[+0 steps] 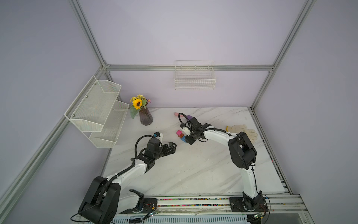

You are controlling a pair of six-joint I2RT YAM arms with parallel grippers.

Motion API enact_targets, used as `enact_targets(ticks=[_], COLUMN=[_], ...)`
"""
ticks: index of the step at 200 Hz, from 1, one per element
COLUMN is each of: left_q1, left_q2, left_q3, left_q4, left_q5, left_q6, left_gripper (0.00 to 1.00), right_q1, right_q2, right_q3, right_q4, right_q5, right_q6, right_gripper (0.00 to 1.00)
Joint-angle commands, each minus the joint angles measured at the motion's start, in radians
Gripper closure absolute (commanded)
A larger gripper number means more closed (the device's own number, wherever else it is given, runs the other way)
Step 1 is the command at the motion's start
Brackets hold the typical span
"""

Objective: Assemble the letter v with lego
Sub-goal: Assemble the lego brick with the lego brick.

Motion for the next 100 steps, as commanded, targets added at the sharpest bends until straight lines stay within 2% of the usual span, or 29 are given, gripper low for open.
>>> enact_targets(ticks=[1,100], left_q1=[-0.007,-0.009], left_q2=[-0.044,-0.070], left_q3=[-0.003,-0.002], left_q4=[0.000,-0.083], left_q5=[0.048,0.060], left_q6=[-0.014,0.006], left_gripper=[0.00,0.00], right_q1=[-0.003,-0.003], right_q2=[0.029,0.056], right_q3=[-0.053,-0.030], right_q4=[-0.063,-0.153], right_q5=[0.024,0.067], right_q6=[-0.032,-0.059], right_gripper=[1.00,1.00])
